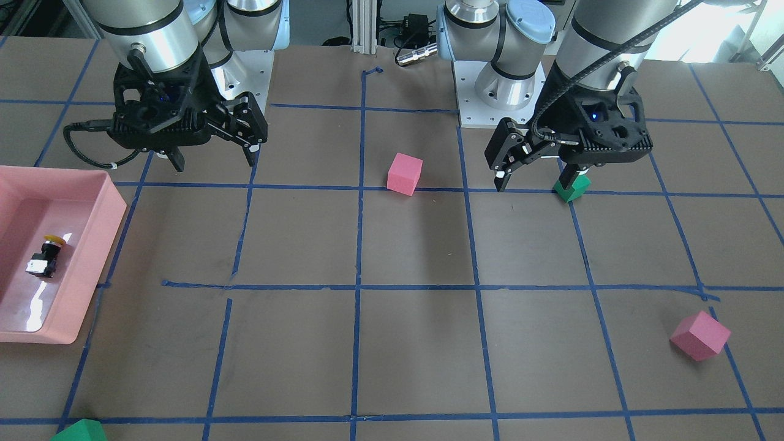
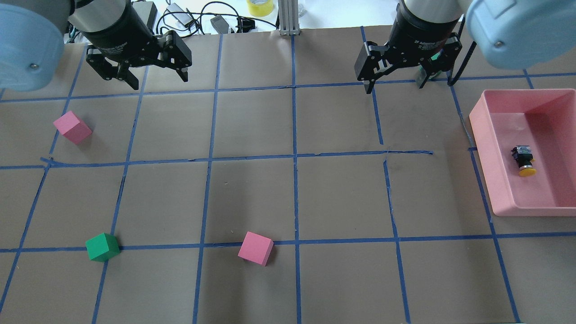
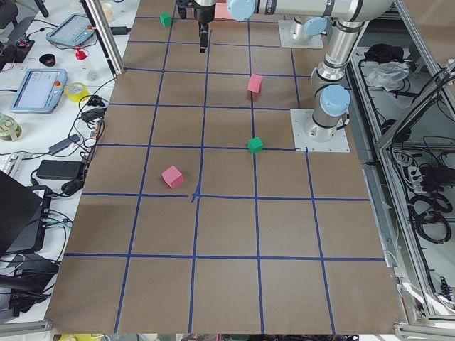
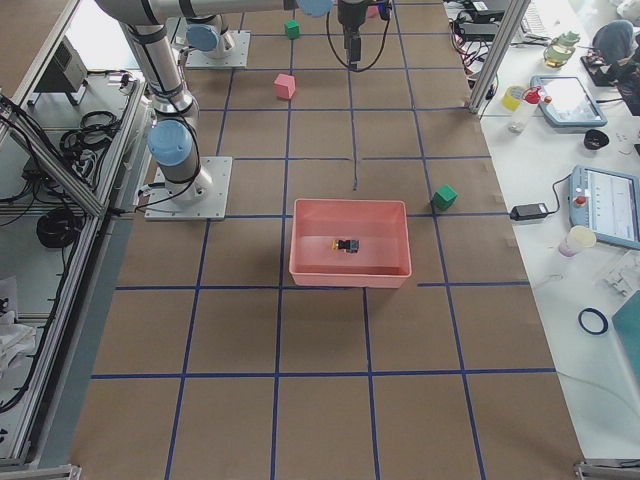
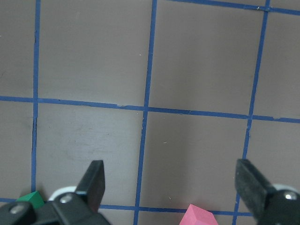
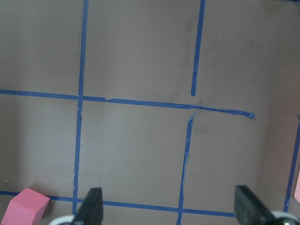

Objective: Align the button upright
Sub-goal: 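Move the right gripper over the pink bin above the yellow-capped button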

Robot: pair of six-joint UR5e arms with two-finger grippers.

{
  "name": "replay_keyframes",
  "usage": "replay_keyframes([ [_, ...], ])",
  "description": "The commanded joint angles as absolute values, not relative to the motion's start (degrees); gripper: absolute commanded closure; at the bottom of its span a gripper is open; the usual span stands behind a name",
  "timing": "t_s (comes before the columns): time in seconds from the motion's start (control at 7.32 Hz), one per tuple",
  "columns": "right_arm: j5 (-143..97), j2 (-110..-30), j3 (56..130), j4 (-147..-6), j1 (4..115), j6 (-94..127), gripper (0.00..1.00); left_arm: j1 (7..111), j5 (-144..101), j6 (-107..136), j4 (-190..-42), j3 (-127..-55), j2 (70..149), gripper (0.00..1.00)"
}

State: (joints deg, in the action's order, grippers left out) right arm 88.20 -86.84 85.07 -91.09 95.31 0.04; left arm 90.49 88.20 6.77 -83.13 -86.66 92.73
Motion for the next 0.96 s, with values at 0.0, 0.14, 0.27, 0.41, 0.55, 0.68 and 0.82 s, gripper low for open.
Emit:
replay_keyframes([
  [0.0, 89.2, -86.75, 85.08, -90.88, 94.93, 0.0, 0.0, 90.44, 88.24, 6.68, -83.06, -86.57, 92.64, 0.0],
  [0.14, 89.21, -86.75, 85.08, -90.88, 94.92, -0.09, 0.0, 90.44, 88.33, 6.59, -83.14, -86.57, 92.46, 0.0],
  [0.27, 89.47, -86.66, 85.08, -91.4, 94.75, -0.09, 0.0, 90.44, 88.33, 6.59, -83.14, -86.66, 92.46, 0.0],
  [0.41, 89.56, -86.66, 85.6, -91.75, 93.88, -0.17, 0.0, 90.44, 88.33, 6.59, -83.14, -86.66, 92.63, 0.0],
  [0.55, 89.3, -86.4, 85.87, -91.67, 90.82, -0.61, 0.0, 90.44, 88.24, 6.59, -83.14, -86.57, 92.64, 0.0],
  [0.68, 88.95, -85.61, 85.96, -91.67, 87.14, -2.62, 0.0, 90.44, 88.24, 6.59, -83.14, -86.75, 92.64, 0.0],
  [0.82, 89.12, -84.91, 86.13, -92.19, 83.71, -7.94, 0.0, 90.44, 88.24, 6.59, -83.14, -86.57, 92.55, 0.0],
])
